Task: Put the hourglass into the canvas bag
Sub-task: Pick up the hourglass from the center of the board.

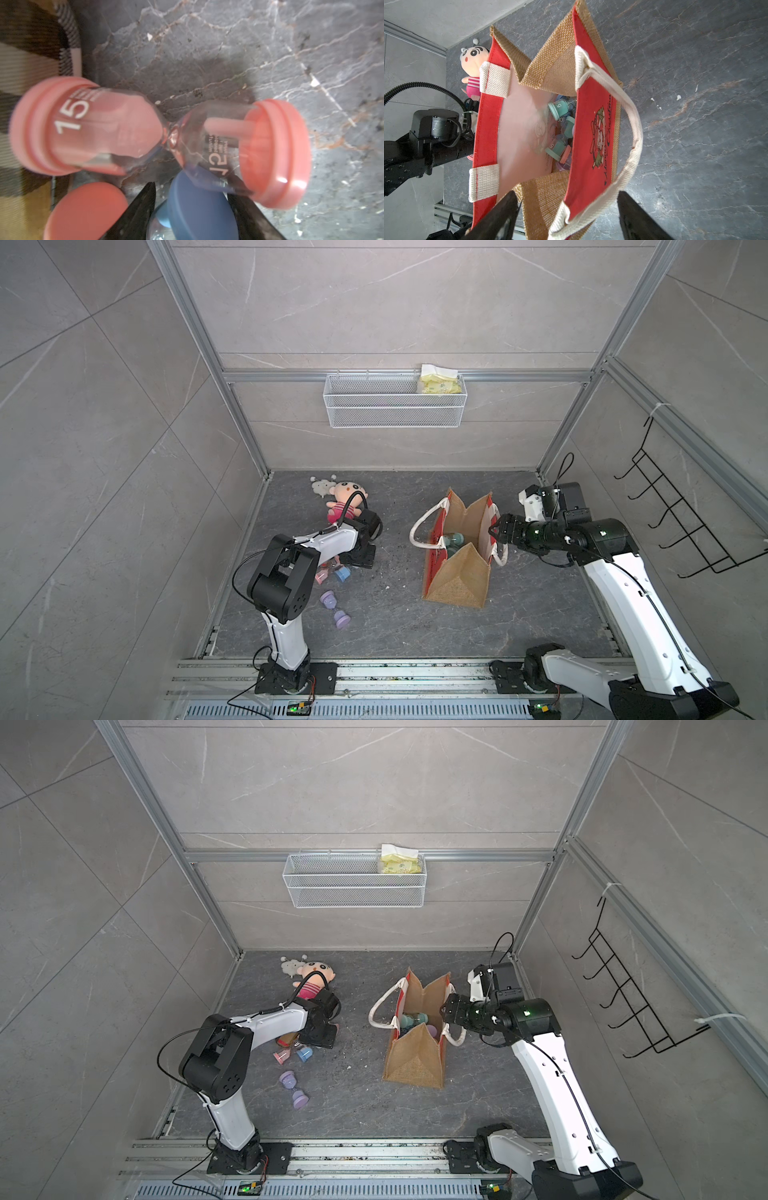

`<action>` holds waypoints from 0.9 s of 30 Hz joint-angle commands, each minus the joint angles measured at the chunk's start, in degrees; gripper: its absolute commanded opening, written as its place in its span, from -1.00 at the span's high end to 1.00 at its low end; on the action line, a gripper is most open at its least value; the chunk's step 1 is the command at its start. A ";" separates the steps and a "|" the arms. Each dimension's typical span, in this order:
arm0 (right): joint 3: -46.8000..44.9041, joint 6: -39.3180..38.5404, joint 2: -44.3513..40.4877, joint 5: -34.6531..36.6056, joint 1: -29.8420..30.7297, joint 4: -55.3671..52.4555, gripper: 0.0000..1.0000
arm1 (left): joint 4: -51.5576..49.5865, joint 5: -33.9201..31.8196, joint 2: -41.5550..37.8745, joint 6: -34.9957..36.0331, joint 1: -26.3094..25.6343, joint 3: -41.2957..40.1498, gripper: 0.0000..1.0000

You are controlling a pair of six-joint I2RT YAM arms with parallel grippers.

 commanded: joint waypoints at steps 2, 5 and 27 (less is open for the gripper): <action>0.68 -0.61 0.77 -0.17 0.32 -0.43 -0.55 | 0.15 2.94 1.28 0.60 0.08 -0.63 0.01; 0.54 -0.61 0.77 0.19 0.30 -0.34 -0.56 | 0.55 3.92 0.38 0.20 0.10 -1.67 0.04; -0.74 -0.35 1.04 -0.17 0.28 0.63 -0.59 | -3.13 6.08 -2.75 -1.99 -2.88 -4.76 -0.39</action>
